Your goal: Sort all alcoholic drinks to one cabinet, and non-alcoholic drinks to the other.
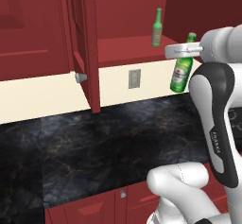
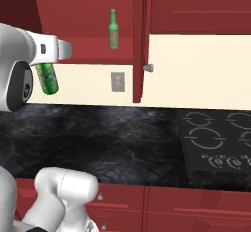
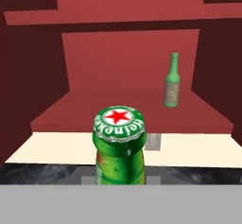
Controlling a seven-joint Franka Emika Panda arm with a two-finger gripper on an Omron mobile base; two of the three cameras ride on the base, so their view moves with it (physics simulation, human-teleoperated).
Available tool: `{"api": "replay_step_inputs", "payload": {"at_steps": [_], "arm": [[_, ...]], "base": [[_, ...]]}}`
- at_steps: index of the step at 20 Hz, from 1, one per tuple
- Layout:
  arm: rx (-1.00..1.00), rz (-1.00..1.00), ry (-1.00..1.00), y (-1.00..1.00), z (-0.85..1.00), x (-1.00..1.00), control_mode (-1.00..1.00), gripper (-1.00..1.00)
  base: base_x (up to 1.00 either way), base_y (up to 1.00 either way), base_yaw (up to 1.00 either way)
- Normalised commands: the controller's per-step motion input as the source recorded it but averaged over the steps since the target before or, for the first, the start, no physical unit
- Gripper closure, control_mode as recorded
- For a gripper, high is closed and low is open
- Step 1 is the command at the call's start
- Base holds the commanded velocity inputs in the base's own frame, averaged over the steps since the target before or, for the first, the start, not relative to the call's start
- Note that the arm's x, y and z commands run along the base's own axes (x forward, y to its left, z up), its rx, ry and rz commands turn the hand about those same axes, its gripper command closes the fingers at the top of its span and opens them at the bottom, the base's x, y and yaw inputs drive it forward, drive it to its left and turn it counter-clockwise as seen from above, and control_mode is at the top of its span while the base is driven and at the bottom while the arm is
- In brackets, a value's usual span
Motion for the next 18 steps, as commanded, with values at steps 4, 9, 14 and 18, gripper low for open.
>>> {"api": "replay_step_inputs", "payload": {"at_steps": [4,9,14,18], "arm": [[-0.01,0.01,0.00,0.06,0.16,0.08,-1.00,1.00],[-0.01,0.01,0.00,0.05,0.14,0.08,-1.00,1.00],[-0.02,0.01,-0.01,0.02,0.13,0.06,-1.00,1.00],[-0.03,0.01,-0.02,0.00,0.09,0.08,-1.00,1.00]], "base": [[0.00,0.00,0.00],[0.00,0.00,0.00],[0.00,0.00,0.00],[0.00,0.00,0.00]]}}
